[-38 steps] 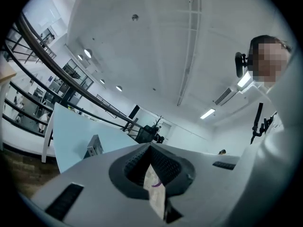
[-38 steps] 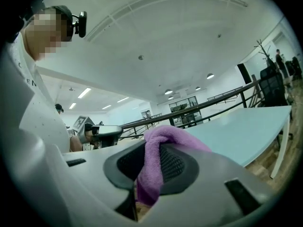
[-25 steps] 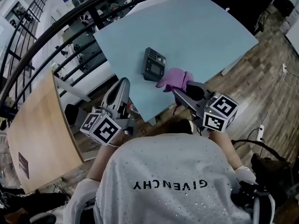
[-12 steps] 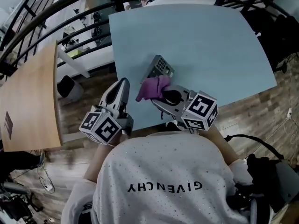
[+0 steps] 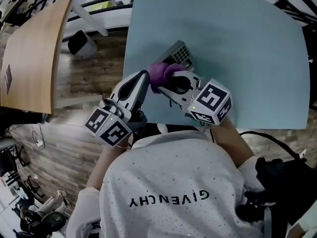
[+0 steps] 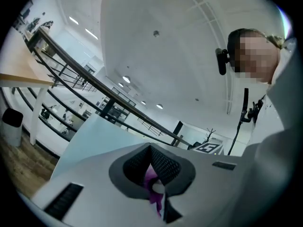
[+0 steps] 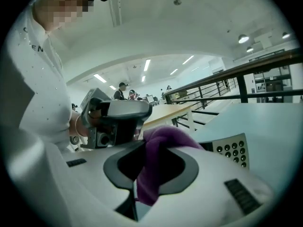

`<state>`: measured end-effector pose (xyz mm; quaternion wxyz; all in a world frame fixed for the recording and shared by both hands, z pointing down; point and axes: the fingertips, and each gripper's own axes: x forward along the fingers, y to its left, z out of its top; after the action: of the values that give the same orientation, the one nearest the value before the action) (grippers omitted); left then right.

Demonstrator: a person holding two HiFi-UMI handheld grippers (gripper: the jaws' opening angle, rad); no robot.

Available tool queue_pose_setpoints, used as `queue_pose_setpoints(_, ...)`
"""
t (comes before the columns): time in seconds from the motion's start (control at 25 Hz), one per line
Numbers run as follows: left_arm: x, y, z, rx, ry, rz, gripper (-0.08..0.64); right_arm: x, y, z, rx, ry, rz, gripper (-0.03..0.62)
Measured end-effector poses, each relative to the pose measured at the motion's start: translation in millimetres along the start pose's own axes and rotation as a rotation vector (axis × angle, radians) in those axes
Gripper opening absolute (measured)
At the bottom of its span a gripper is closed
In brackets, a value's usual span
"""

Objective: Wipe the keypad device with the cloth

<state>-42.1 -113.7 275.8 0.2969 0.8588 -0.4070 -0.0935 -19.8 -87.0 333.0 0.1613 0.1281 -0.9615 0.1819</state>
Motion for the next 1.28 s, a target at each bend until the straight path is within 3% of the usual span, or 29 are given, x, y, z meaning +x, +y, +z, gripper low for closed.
queue_pose_setpoints(0.36,-1.3,44.9,-28.2,-0.074,0.015,0.185,0.0,13.5,-43.2,4.0,-0.021,-0.088,0.07,0.069)
queue_pose_setpoints(0.68,-11.5,60.5,-33.5,-0.077,0.024,0.271,0.0,-11.3,-87.6,6.6,0.046,-0.153,-0.019,0.069)
queue_pose_setpoints(1.08,-19.6,76.9,-45.4,-0.094,0.019,0.352,0.0,-34.6,-145.3,1.8,0.049,-0.192,-0.18,0.071)
queue_pose_setpoints(1.28,-26.8,85.2,-44.5,-0.116,0.013,0.415,0.0,-43.1,-158.0,3.9,0.076,-0.215,-0.21,0.07)
